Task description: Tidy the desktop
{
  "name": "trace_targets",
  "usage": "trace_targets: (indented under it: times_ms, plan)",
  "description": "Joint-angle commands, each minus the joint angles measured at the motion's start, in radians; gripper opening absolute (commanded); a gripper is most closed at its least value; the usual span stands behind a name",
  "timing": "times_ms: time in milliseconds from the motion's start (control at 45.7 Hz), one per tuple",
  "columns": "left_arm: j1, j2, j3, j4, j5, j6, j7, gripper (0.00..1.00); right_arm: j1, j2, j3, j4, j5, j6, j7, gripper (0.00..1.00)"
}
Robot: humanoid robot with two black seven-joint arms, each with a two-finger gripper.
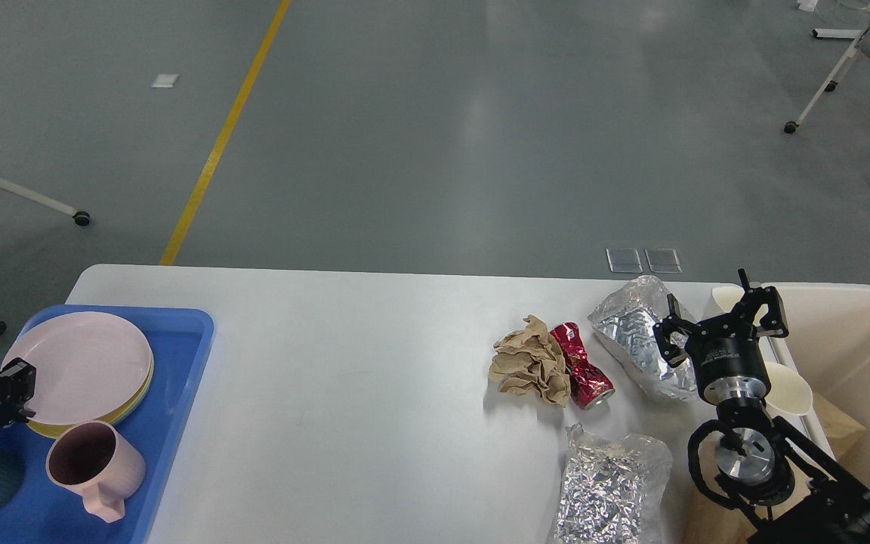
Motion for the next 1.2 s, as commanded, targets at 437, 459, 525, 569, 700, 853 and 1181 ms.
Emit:
trace_targets:
  times_ms: [437, 459, 525, 569, 700, 853, 1181]
  plan:
    - [0.002, -0.014, -0.029, -0.002, 0.000, 0.008, -0.004, 0.33, 0.000, 0.000, 0.000, 0.000, 0.001, 0.000, 0.000, 1.00]
    - [0.002, -0.014, -0.029, -0.002, 0.000, 0.011, -0.004, 0.39, 0.000, 0.000, 0.000, 0.000, 0.001, 0.000, 0.000, 1.00]
    - [0.007, -0.014, -0.030, -0.002, 0.000, 0.028, -0.002, 0.57, 0.000, 0.000, 0.000, 0.000, -0.001, 0.000, 0.000, 1.00]
    - [0.007, -0.016, -0.030, -0.002, 0.000, 0.039, -0.002, 0.66, 0.000, 0.000, 0.000, 0.000, -0.001, 0.000, 0.000, 1.00]
    - [0.007, -0.016, -0.032, -0.005, 0.000, 0.040, -0.002, 0.76, 0.000, 0.000, 0.000, 0.000, 0.001, 0.000, 0.000, 1.00]
    - [0.008, -0.014, -0.032, -0.007, 0.002, 0.039, -0.002, 0.80, 0.000, 0.000, 0.000, 0.000, -0.001, 0.000, 0.000, 1.00]
    - [0.007, -0.014, -0.034, -0.010, 0.000, 0.054, -0.002, 0.83, 0.000, 0.000, 0.000, 0.000, 0.001, 0.000, 0.000, 1.00]
